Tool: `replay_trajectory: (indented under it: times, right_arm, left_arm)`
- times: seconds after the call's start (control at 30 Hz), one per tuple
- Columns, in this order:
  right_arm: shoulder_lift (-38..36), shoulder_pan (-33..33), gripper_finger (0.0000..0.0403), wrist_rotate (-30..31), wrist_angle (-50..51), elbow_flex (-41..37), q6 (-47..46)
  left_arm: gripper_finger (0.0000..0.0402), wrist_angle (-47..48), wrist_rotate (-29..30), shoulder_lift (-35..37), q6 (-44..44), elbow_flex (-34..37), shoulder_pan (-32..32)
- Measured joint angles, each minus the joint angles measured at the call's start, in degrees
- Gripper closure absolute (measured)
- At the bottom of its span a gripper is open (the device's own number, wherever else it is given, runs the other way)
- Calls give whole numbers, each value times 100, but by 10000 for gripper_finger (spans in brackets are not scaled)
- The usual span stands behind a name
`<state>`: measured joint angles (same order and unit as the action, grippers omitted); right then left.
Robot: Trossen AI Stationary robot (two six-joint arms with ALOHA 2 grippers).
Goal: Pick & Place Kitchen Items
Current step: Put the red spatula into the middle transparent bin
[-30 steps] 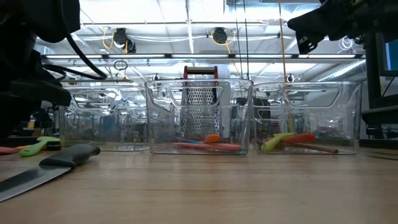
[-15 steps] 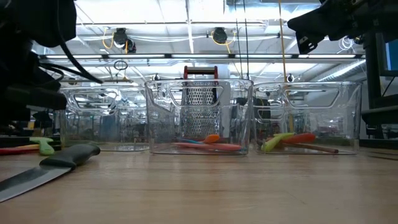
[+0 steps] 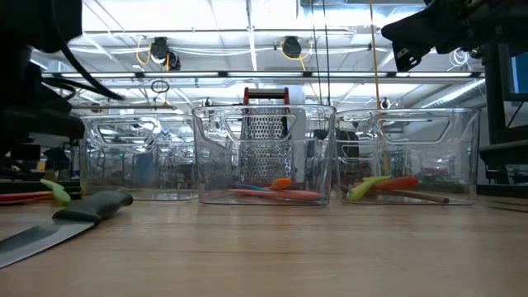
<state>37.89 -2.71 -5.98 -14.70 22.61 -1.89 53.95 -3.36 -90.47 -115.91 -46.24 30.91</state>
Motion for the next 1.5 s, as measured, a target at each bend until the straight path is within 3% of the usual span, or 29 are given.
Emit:
replay_trajectory:
  times: [0.73, 0.9, 1.27, 1.5]
  right_arm:
    - [1, 1, 403, 13, -2, 0, -2]
    - [1, 1, 403, 13, -2, 0, -1]
    - [0, 0, 403, 13, -4, 0, -1]
    - [1, 0, 403, 13, -4, 0, 0]
  left_arm:
    - [401, 201, 188, 687, -632, -15, 491]
    - [401, 200, -64, 696, -769, -21, 648]
    - [401, 240, -104, 696, -1005, -624, 1023]
    - [402, -300, 544, 698, -1076, -1096, 1251]
